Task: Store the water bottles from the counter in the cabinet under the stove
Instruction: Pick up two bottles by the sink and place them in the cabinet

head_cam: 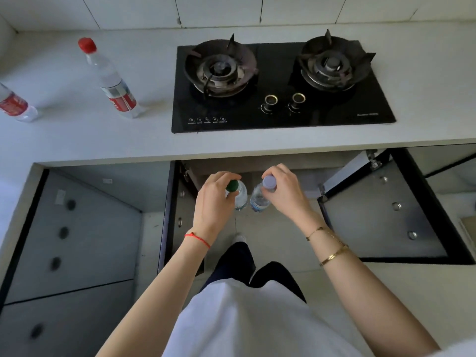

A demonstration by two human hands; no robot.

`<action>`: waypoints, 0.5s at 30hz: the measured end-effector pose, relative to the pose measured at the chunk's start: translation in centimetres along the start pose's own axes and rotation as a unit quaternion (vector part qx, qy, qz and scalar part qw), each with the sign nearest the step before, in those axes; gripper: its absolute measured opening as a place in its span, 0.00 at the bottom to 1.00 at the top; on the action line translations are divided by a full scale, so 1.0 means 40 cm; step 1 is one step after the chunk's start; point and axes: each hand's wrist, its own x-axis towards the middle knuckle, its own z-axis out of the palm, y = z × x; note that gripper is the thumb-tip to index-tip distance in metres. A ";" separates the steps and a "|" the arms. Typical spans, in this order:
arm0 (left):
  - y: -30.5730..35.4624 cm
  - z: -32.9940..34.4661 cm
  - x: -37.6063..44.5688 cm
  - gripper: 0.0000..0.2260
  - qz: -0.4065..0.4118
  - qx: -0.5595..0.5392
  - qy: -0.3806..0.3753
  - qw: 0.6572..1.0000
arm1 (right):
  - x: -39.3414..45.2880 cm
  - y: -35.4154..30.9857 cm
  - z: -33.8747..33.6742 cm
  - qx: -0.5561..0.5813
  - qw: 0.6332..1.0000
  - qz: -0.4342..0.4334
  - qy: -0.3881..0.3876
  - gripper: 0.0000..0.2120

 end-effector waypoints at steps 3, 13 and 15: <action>-0.061 0.094 0.046 0.15 -0.028 -0.007 0.012 0.999 | 0.073 0.071 0.057 -0.004 1.000 -0.011 -0.008 0.08; -0.378 0.477 0.158 0.16 -0.117 -0.012 0.068 0.991 | 0.287 0.362 0.424 0.021 0.998 -0.053 -0.040 0.08; -0.456 0.553 0.171 0.16 -0.121 -0.005 0.070 0.990 | 0.323 0.423 0.518 0.029 0.997 -0.061 -0.044 0.09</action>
